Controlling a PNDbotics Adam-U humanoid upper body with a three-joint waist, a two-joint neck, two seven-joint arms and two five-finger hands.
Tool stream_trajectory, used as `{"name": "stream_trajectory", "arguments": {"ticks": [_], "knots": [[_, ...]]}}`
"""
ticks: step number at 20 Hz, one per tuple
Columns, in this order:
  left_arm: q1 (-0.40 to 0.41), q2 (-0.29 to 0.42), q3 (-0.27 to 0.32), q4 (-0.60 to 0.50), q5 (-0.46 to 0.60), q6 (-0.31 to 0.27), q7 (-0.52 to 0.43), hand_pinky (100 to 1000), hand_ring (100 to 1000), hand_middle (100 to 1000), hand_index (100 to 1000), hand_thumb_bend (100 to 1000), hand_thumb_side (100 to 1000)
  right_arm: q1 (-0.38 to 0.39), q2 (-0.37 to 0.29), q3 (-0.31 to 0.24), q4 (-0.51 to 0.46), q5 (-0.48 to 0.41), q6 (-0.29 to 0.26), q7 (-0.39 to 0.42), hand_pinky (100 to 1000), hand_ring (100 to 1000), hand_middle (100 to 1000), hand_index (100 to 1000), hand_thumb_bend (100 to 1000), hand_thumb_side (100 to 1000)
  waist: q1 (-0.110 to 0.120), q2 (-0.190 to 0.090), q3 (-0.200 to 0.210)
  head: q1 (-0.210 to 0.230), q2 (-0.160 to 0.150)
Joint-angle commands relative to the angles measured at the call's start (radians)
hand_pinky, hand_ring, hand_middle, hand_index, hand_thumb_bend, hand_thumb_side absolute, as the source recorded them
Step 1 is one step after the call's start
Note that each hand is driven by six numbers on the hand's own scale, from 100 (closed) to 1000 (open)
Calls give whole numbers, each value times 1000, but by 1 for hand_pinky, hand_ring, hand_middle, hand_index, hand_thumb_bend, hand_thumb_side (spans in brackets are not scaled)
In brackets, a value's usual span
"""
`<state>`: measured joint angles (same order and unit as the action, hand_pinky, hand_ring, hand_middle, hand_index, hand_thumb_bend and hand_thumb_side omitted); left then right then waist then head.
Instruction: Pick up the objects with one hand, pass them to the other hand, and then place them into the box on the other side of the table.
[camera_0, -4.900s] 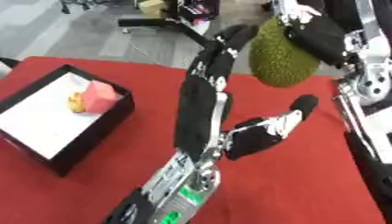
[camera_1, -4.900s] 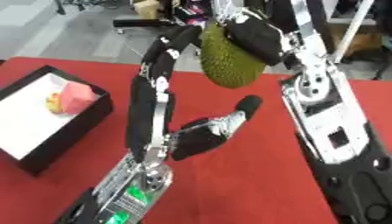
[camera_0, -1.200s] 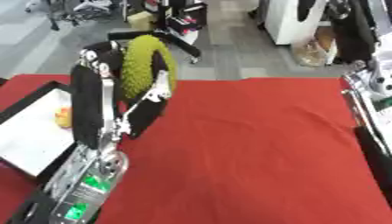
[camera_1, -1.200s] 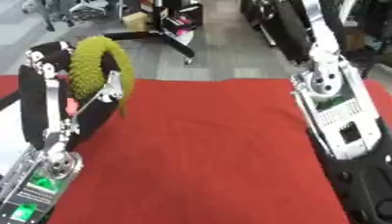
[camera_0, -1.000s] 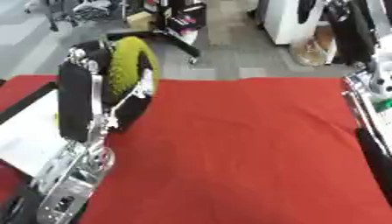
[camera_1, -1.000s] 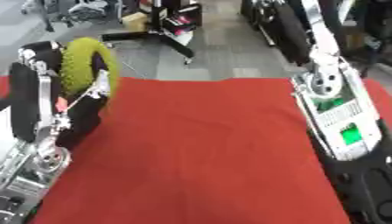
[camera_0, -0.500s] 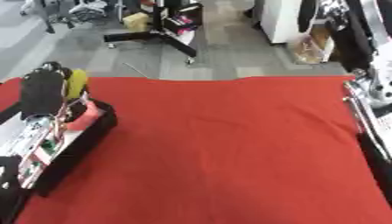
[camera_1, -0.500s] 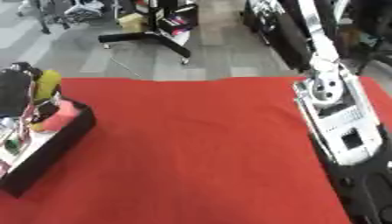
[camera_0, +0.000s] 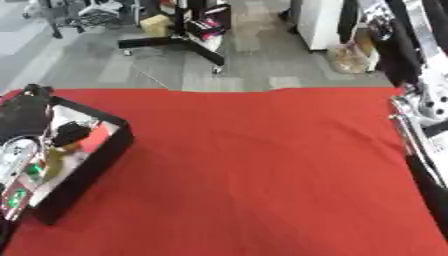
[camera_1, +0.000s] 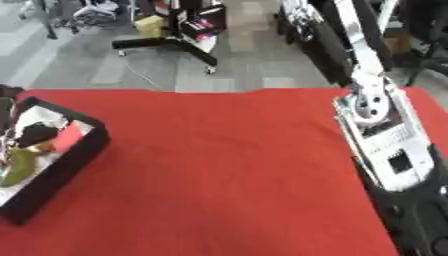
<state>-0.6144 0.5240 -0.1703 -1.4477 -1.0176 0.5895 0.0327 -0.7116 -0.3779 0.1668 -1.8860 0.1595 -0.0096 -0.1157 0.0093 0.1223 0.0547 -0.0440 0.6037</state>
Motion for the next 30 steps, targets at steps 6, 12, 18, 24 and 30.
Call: {"name": "stream_trajectory", "arguments": {"ticks": [6,12,18,24,30], "knots": [[214,-88,77,-537,430,-124,208,784,675,723,758,237,1000,26,-13,-43,-21,1,-19,-14,836,261,247,312,100,897,-9,-23,13,-6,-14],[278,-263,7,-552,769,-481,367,763,636,685,732,325,1000,131,34,-102,-51,-57,-130,58,854,292,313,415,100,962,-21,-31,13,-3,3],[287,-354,-93,-552,905,-634,324,751,612,656,715,351,1000,268,119,-172,-76,-94,-211,100,858,306,332,446,100,1000,-24,-37,-6,20,54],[322,-377,-210,-552,983,-648,250,755,624,676,730,348,1000,408,178,-209,-80,-115,-219,82,878,297,345,452,100,1000,-24,-28,-29,26,99],[349,-380,-287,-552,965,-651,218,754,622,679,738,371,1000,505,199,-228,-60,-143,-225,57,889,278,352,457,100,1000,-28,-8,-44,46,116]]}}
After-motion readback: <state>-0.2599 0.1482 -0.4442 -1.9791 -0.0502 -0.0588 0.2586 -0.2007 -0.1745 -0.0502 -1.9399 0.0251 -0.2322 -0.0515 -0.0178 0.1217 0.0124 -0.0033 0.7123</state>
